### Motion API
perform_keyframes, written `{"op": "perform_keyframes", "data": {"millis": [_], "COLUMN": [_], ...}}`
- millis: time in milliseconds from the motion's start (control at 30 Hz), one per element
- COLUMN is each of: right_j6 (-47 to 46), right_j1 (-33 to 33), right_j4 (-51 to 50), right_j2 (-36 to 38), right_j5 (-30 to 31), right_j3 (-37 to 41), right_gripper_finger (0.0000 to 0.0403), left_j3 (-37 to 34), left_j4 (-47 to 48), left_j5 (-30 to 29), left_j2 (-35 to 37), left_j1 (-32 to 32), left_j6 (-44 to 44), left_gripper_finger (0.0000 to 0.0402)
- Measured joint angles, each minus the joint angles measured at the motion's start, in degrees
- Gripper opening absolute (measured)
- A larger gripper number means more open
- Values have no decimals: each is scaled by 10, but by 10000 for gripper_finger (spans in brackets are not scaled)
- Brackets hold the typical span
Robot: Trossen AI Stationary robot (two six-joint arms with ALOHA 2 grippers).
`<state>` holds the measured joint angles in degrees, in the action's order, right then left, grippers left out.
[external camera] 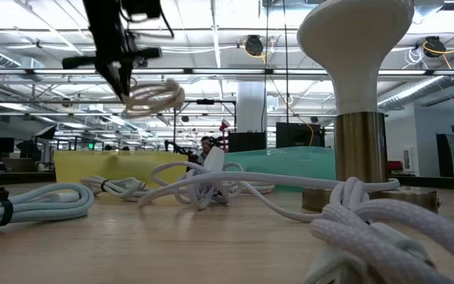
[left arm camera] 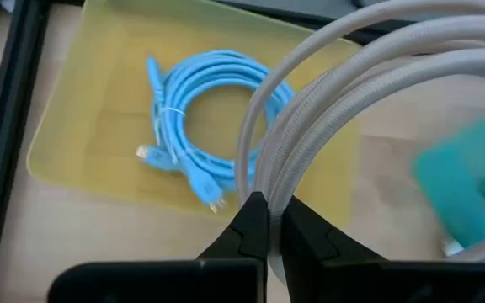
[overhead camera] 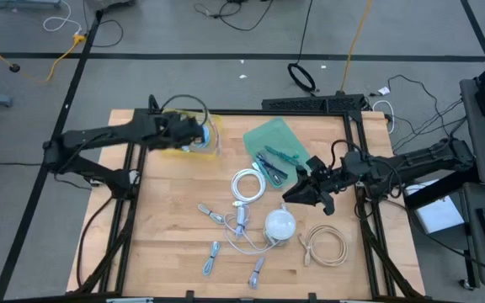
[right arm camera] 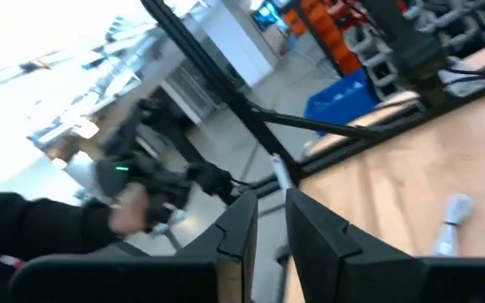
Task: Pick & Place USB Port
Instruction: Put the left brown HDMI cable into the yellow bin
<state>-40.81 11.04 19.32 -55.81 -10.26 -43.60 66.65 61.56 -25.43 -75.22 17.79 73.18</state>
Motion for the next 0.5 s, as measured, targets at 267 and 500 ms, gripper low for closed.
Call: {"op": "perform_keyframes", "data": {"millis": [267, 500], "right_j6": [-26, -6], "right_j1": [40, 86], "right_j4": [78, 77], "right_j2": [0, 0], "right_j5": [2, 46], "right_j3": [23, 23], "right_gripper_finger": [61, 61], "left_j3": [0, 0], "left_j4": [-8, -2], "left_j5": [55, 79], "left_j2": [-66, -112], "left_j1": [96, 135], "left_j6": [-56, -83], "left_gripper_finger": [10, 10]}}
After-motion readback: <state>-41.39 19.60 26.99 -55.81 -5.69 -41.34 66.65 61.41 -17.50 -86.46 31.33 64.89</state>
